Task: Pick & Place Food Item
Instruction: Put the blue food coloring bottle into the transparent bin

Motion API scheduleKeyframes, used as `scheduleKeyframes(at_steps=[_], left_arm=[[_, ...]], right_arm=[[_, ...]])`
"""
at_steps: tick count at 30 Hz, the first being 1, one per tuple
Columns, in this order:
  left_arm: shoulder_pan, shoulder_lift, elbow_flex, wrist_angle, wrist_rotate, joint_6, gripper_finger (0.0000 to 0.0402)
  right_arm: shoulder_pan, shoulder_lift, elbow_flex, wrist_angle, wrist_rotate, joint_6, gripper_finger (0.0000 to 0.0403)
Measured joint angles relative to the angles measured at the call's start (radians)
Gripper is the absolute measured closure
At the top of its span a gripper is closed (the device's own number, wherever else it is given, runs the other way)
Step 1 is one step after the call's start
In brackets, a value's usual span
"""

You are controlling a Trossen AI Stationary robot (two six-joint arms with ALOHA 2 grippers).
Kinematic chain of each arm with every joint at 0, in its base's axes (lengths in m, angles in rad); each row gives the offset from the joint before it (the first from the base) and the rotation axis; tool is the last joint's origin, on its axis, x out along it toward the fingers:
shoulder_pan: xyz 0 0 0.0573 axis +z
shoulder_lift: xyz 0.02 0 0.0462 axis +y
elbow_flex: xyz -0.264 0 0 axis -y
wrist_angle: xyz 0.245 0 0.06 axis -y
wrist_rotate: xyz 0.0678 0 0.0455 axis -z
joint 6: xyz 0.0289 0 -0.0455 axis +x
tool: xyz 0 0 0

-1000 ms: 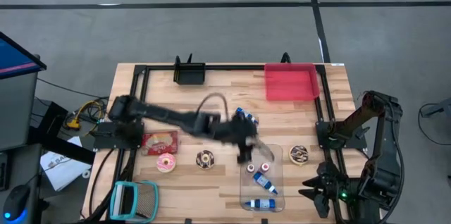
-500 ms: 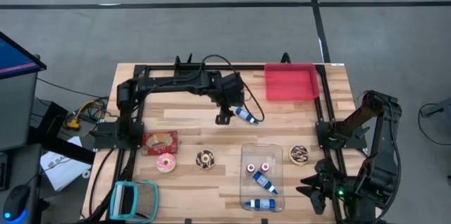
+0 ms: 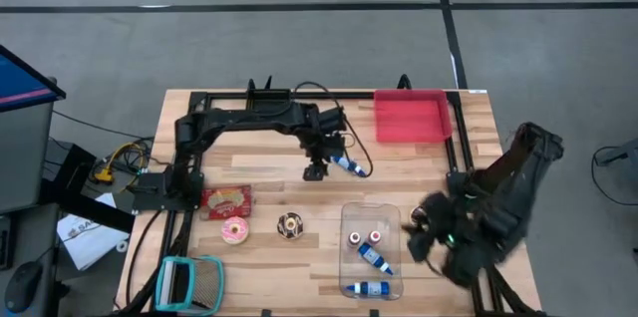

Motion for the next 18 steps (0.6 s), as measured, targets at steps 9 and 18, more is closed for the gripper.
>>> scheduleKeyframes(at_steps=[9, 18], left_arm=[[-0.138, -0.356, -0.143, -0.075, -0.067, -0.285, 0.0183], [-0.421, -0.792, -0.428, 0.116, -0.528, -0.757, 0.0183]], right_arm=[[-0.469, -0.170, -0.112, 0.204, -0.232, -0.742, 0.0228], [-0.906, -0.192, -0.511, 0.684, -0.639, -1.184, 0.0228]])
